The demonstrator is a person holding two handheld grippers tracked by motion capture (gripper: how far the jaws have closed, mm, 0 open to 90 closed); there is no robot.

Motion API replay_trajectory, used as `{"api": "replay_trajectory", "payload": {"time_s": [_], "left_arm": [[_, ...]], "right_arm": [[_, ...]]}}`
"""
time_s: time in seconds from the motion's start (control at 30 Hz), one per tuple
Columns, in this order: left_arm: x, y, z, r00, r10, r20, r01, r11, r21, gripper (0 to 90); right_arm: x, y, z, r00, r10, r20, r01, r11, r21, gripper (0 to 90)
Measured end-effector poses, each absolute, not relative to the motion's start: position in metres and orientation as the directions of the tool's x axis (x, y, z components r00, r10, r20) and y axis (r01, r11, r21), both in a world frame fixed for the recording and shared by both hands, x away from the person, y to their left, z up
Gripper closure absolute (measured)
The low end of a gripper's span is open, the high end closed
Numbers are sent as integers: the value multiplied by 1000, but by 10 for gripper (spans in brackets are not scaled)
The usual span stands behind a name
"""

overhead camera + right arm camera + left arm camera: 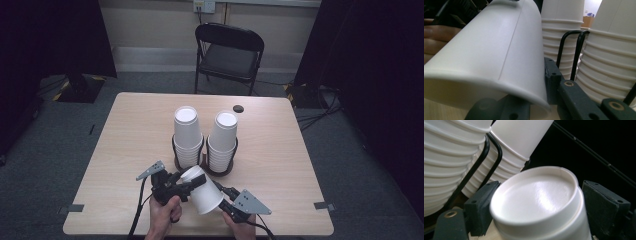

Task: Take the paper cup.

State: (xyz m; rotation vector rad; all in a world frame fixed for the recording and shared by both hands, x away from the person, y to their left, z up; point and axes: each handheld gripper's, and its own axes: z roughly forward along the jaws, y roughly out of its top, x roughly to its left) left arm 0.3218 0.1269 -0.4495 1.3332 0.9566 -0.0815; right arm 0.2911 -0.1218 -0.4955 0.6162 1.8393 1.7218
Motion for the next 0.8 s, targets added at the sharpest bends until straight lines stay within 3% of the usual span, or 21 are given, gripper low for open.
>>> {"api": "replay_trajectory", "payload": {"time_s": [0.27,0.5,0.63,0.8], "left_arm": [[329,130,-446,645,477,-597,530,283,799,153],[331,134,-437,682,512,-522,449,269,852,151],[331,138,-435,666,593,-454,381,253,889,151],[335,147,-438,628,646,-433,359,253,898,152]], "right_arm": [[291,-123,-495,-757,650,-66,-22,76,997,849],[289,-123,-494,-760,647,-62,-8,86,996,853],[289,-122,-495,-758,650,-54,13,98,995,853],[290,-122,-495,-761,648,-33,55,115,992,853]]}}
